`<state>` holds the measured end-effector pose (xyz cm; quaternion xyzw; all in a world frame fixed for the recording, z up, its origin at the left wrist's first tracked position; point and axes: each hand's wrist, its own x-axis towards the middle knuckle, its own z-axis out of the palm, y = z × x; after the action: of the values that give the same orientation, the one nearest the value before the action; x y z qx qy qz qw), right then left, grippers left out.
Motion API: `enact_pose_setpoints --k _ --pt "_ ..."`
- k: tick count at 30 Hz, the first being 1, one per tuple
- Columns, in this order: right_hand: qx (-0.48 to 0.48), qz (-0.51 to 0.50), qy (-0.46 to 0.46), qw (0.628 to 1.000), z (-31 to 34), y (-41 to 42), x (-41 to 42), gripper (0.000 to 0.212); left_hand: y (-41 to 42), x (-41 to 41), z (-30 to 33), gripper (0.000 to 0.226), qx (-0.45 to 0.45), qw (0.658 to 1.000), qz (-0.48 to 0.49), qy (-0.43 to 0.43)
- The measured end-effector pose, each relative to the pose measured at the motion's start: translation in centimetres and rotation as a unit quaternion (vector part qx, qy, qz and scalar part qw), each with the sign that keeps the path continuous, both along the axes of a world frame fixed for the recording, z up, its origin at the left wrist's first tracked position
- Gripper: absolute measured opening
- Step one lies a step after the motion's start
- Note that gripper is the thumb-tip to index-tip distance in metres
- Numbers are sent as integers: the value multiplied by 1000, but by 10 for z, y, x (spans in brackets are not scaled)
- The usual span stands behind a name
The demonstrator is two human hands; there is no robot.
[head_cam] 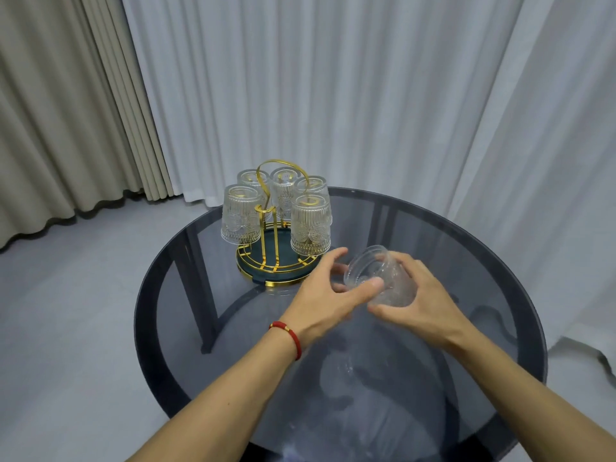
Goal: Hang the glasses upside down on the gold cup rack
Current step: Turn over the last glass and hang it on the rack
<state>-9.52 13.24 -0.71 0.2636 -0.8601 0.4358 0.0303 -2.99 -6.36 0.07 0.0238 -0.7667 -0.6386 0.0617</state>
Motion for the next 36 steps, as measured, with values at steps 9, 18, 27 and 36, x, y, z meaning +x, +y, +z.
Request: enact_pose_setpoints --k 9,18,27,36 --pt "-230 90 -268 931 12 -46 24 58 -36 6 13 69 194 976 97 6" --pt "-7 2 86 996 107 -115 24 68 -102 7 -3 39 -65 964 253 42" --pt "183 31 133 974 149 -184 -2 69 -120 2 -44 56 -415 902 118 -9" --pt "332 22 167 928 117 -219 -24 52 -121 2 -44 57 -418 901 111 -9"
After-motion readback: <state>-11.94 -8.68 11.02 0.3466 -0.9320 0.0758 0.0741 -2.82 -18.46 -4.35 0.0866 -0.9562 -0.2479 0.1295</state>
